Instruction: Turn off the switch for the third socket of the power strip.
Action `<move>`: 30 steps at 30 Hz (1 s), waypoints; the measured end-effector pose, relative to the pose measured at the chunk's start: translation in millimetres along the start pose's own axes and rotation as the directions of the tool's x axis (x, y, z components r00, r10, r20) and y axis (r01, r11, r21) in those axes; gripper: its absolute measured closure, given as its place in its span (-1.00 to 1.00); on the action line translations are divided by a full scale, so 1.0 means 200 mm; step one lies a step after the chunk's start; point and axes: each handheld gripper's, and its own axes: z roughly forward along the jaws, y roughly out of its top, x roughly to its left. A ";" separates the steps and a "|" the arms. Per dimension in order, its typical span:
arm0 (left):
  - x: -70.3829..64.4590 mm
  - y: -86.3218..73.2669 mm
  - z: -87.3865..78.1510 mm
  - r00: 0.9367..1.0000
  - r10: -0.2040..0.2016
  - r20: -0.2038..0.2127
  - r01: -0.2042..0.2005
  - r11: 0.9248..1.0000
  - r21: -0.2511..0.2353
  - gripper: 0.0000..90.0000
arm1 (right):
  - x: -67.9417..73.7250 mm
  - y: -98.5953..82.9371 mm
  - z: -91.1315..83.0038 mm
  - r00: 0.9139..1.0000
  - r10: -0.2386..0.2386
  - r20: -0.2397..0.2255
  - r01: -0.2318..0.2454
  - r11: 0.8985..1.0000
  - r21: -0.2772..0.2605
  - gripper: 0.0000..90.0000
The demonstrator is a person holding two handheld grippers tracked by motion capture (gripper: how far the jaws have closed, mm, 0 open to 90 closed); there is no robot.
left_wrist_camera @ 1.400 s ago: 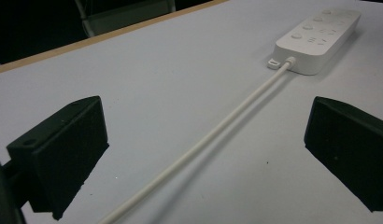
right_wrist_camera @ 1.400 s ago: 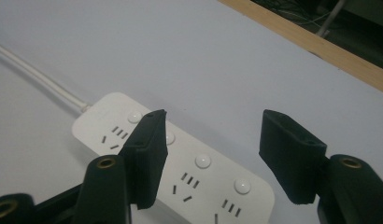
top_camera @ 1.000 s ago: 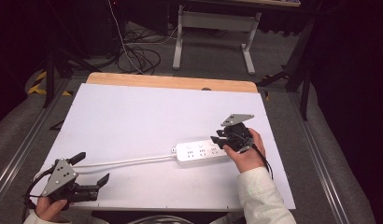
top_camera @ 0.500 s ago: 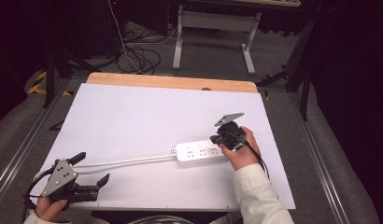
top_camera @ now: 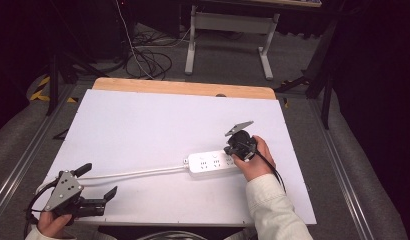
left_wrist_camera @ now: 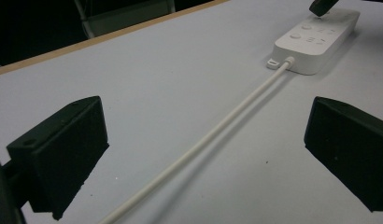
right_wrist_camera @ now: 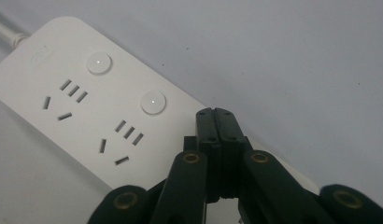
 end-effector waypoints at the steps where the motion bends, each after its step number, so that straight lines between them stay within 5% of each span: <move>1: 0.00 0.00 0.00 1.000 0.000 0.001 0.000 1.000 0.000 -1.00 | 0.00 0.00 0.00 1.000 -0.001 0.002 0.001 1.000 0.002 1.00; 21: -0.01 0.00 0.00 1.000 0.002 0.002 -0.002 1.000 0.002 -1.00 | 0.01 0.00 0.03 1.000 -0.013 0.021 0.012 1.000 0.022 1.00; 30: -0.01 0.00 0.00 1.000 0.009 0.003 -0.009 1.000 0.005 -1.00 | -0.01 -0.02 0.03 0.999 0.034 -0.014 -0.034 0.999 -0.006 1.00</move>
